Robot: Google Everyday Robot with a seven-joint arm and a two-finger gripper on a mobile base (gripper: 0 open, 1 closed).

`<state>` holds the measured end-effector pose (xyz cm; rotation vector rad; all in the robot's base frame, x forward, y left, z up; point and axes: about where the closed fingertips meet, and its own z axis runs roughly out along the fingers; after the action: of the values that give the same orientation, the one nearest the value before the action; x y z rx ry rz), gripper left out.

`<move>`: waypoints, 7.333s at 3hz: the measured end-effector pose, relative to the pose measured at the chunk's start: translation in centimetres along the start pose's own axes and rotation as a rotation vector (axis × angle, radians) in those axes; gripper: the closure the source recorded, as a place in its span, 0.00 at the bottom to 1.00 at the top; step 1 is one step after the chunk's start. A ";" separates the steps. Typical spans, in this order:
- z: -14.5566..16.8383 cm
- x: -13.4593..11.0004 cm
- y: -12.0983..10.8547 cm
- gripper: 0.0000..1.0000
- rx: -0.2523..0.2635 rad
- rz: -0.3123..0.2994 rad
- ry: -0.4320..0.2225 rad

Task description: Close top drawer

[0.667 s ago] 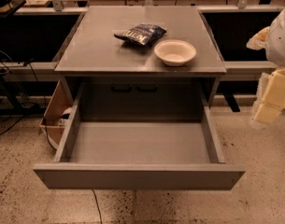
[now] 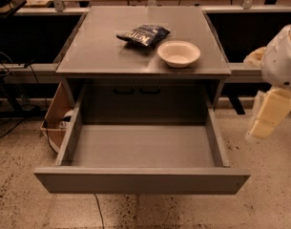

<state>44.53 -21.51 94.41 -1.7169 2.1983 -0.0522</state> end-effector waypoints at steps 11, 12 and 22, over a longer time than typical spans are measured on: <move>27.5 -4.1 2.2 0.16 -0.217 -0.190 -0.261; 26.7 -5.1 0.9 0.00 -0.188 -0.198 -0.274; 26.6 4.8 2.8 1.00 -0.099 0.019 -0.413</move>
Offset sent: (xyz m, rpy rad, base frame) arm 0.0072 0.0080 -0.1606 0.0616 0.1352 0.1120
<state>48.73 -20.40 67.60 -1.5854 1.9350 0.3866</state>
